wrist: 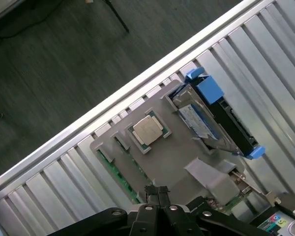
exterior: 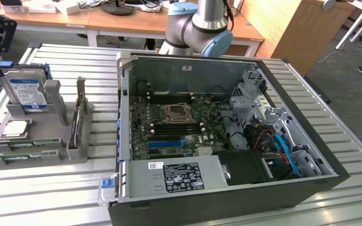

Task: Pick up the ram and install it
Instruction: 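Pick up the ram and move it above insertion slot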

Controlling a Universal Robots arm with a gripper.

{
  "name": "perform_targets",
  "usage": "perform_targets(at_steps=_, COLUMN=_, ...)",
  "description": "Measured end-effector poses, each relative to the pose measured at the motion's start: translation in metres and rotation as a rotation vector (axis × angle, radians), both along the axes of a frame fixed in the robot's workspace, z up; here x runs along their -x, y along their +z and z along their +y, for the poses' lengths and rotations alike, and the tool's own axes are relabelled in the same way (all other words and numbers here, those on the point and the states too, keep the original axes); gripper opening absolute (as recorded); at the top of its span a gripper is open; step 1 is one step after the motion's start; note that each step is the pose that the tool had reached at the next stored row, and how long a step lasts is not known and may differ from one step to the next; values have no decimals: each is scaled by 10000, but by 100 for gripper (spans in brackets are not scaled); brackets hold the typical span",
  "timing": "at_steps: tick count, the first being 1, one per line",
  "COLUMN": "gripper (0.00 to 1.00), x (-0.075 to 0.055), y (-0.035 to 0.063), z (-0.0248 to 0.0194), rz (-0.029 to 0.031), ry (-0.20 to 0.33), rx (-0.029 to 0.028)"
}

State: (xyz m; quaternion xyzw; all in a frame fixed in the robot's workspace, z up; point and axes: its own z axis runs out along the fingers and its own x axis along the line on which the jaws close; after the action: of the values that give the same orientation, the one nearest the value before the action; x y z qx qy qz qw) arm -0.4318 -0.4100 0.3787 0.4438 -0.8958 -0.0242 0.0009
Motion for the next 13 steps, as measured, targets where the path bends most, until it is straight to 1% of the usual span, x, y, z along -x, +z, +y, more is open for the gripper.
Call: perform_targets(at_steps=13, gripper=11, x=0, y=-1, z=0, rz=1, ry=2361, rx=1)
